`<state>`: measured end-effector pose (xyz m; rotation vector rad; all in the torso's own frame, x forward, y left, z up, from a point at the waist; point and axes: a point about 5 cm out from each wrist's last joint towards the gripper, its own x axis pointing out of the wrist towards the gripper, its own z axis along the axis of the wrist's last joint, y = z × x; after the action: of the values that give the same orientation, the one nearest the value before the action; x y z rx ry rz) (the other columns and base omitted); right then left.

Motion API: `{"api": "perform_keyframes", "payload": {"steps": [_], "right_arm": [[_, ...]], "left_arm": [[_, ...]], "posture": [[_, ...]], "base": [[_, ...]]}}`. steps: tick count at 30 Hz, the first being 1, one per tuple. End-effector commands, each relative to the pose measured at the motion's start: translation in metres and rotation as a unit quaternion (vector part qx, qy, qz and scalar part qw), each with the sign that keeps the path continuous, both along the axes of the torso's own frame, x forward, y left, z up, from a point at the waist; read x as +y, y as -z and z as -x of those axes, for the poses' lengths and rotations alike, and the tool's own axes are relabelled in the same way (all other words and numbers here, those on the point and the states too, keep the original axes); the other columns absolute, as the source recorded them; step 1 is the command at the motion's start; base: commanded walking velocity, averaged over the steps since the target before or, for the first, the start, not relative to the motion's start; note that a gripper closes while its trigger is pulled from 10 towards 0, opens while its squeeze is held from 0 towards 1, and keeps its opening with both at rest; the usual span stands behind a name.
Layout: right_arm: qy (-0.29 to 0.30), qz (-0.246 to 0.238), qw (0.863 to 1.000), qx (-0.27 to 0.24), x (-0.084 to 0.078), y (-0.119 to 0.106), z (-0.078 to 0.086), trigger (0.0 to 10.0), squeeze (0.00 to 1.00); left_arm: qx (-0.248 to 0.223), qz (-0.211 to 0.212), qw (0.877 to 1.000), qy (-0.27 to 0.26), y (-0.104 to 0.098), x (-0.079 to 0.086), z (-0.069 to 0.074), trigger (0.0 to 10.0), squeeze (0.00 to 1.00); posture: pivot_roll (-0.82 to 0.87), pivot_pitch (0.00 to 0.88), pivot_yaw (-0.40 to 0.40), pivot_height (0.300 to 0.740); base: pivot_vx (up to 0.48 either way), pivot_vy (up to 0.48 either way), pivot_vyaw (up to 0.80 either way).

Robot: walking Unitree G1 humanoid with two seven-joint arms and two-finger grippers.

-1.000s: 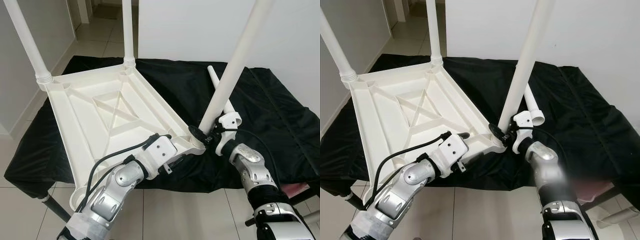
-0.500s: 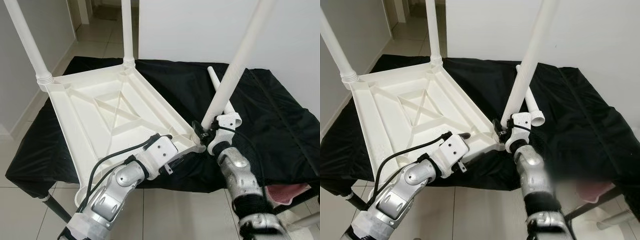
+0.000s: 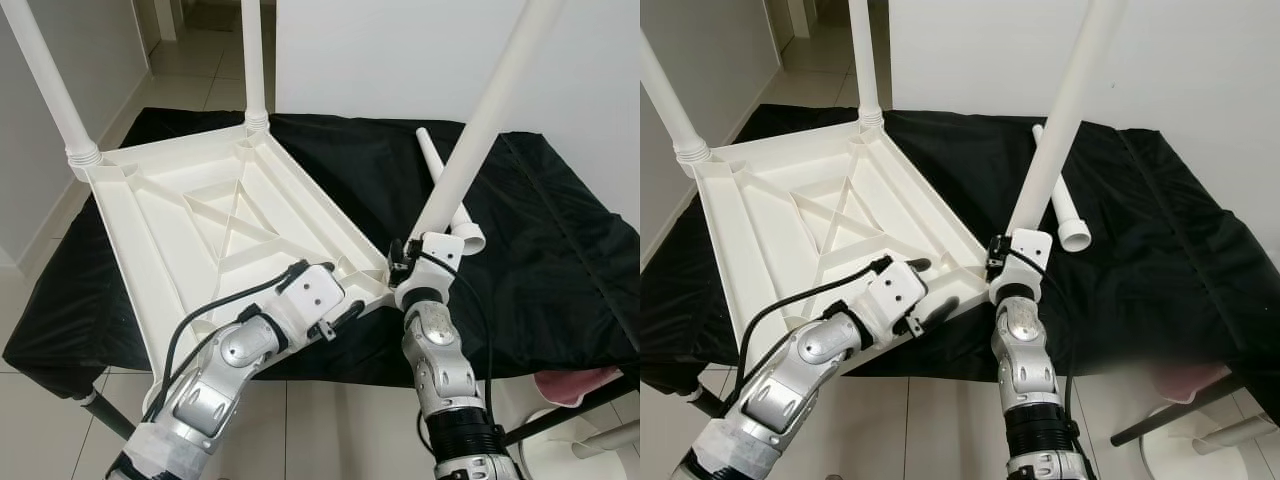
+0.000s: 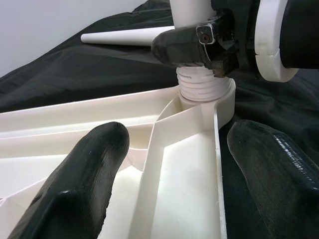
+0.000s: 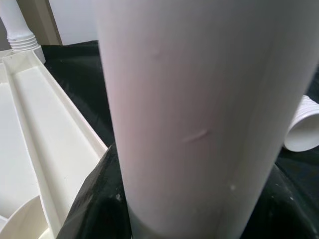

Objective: Building children table

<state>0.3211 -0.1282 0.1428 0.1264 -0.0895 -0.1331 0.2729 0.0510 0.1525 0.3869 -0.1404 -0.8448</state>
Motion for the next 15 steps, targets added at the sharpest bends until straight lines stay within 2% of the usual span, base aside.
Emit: {"api": "perform_keyframes", "payload": {"steps": [1, 6, 7, 9, 10, 11, 12, 13, 15], "right_arm": [[0.007, -0.03, 0.999, 0.018, -0.004, 0.008, 0.004, 10.0, 0.0], [-0.005, -0.026, 0.999, 0.019, -0.005, 0.006, 0.005, 10.0, 0.0], [-0.037, -0.025, 0.999, 0.003, -0.01, 0.003, 0.004, 10.0, 1.0], [-0.094, -0.017, 0.995, -0.017, -0.018, -0.003, 0.001, 10.0, 1.0], [-0.094, -0.017, 0.995, -0.017, -0.018, -0.003, 0.001, 10.0, 1.0], [-0.137, 0.007, 0.99, -0.011, -0.023, -0.003, 0.0, 10.0, 0.77], [-0.137, 0.007, 0.99, -0.011, -0.023, -0.003, 0.0, 10.0, 0.77], [-0.15, 0.008, 0.989, -0.005, -0.026, -0.002, -0.001, 10.0, 0.0], [-0.17, 0.029, 0.985, -0.001, -0.034, -0.001, -0.003, 10.0, 0.0]], "left_arm": [[0.004, 0.001, 1.0, 0.001, 0.001, -0.001, 0.002, 10.0, 0.0], [0.005, 0.0, 1.0, 0.001, 0.002, -0.001, 0.003, 10.0, 0.0], [0.003, 0.0, 1.0, -0.003, 0.001, 0.0, 0.002, 10.0, 0.0], [0.001, 0.0, 1.0, -0.006, 0.0, 0.001, 0.001, 10.0, 0.0], [0.001, 0.0, 1.0, -0.006, 0.0, 0.001, 0.001, 10.0, 0.0], [0.001, 0.0, 1.0, -0.007, 0.0, 0.002, 0.001, 10.0, 0.0], [0.001, 0.0, 1.0, -0.007, 0.0, 0.002, 0.001, 10.0, 0.0], [0.001, 0.0, 1.0, -0.007, 0.0, 0.002, 0.001, 10.0, 0.0], [0.001, -0.001, 1.0, -0.006, 0.0, 0.001, 0.002, 10.0, 0.0]], "posture": [[0.01, 0.063, -0.052, 0.74], [0.02, 0.061, -0.059, 0.74], [0.03, 0.05, -0.072, 0.74], [0.03, 0.048, -0.074, 0.74], [0.03, 0.048, -0.074, 0.74], [0.03, 0.044, -0.073, 0.74], [0.03, 0.044, -0.073, 0.74], [0.03, 0.041, -0.073, 0.74], [0.03, 0.04, -0.072, 0.74]], "base": [[0.0, 0.0, 0.0], [0.0, 0.0, 0.0], [0.0, 0.0, 0.0], [0.0, 0.0, 0.0], [0.0, 0.0, 0.0], [0.0, 0.0, 0.0], [0.0, 0.0, 0.0], [0.0, 0.0, 0.0], [0.0, 0.0, 0.0]]}}
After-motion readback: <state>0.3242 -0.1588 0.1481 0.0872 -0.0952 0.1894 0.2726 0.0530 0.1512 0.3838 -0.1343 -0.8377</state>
